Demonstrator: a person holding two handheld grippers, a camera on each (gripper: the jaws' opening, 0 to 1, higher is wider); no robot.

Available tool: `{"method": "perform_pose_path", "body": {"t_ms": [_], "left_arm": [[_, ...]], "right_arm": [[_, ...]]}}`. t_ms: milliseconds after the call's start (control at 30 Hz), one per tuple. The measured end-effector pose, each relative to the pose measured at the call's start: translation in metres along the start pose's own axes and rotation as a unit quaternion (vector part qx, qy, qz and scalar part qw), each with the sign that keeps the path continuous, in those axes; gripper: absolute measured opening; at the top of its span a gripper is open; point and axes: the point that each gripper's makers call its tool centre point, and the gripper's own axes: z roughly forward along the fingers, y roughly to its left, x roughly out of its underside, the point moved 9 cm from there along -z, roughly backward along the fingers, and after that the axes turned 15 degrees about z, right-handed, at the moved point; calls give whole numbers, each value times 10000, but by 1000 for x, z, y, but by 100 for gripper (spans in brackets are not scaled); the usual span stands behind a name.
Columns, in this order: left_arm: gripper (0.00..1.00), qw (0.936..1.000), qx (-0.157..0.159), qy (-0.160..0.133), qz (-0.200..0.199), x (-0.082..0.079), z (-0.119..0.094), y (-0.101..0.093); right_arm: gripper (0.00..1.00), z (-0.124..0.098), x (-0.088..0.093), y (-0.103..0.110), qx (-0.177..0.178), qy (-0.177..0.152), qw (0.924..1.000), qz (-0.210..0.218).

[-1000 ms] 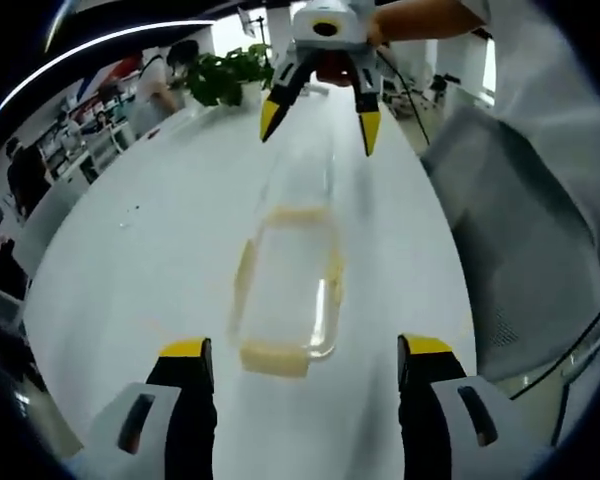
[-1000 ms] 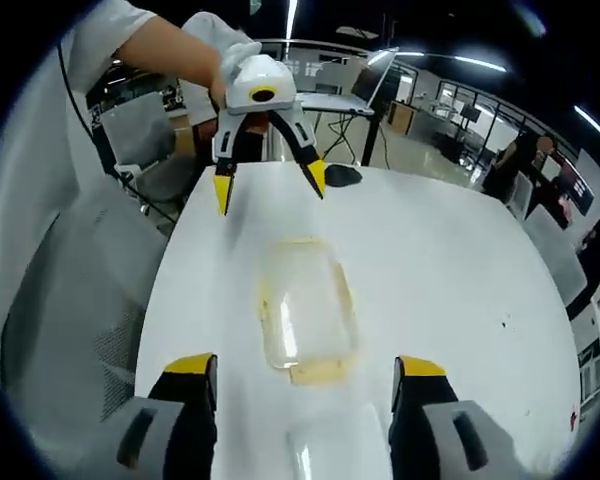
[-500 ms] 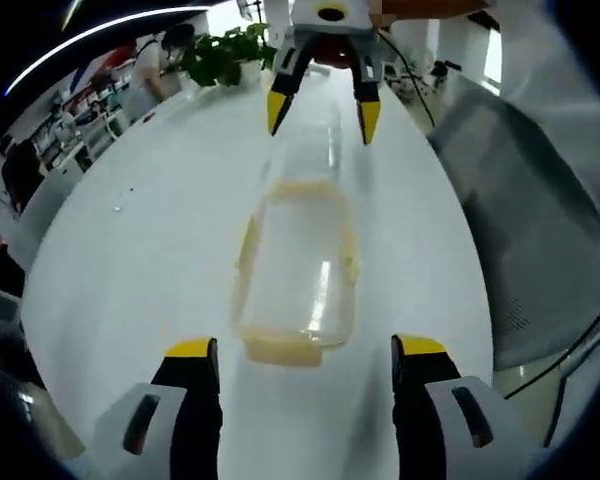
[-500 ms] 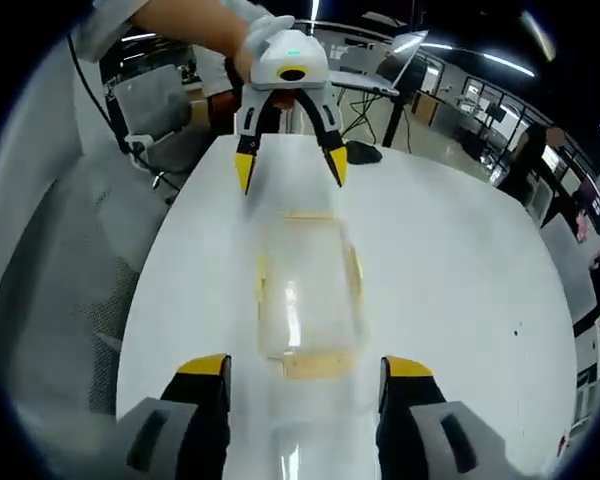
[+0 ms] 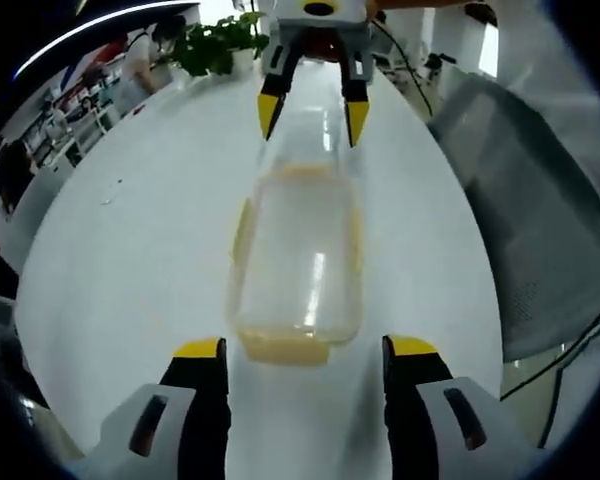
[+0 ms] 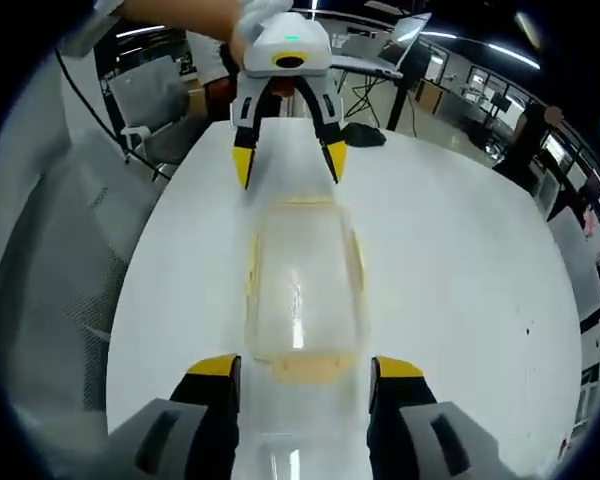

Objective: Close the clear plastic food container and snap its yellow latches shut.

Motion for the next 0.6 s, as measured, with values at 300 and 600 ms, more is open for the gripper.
{"method": "perform_pose_path", "body": {"t_ms": [300, 600], "left_arm": [[58, 9997, 136, 110, 141, 2, 11, 2], [56, 9990, 275, 231, 252, 6, 18, 2]], "right_arm": [[47, 11, 0, -2, -45, 112, 9999, -18], [44, 20, 1, -7, -58, 423, 9990, -161]]}}
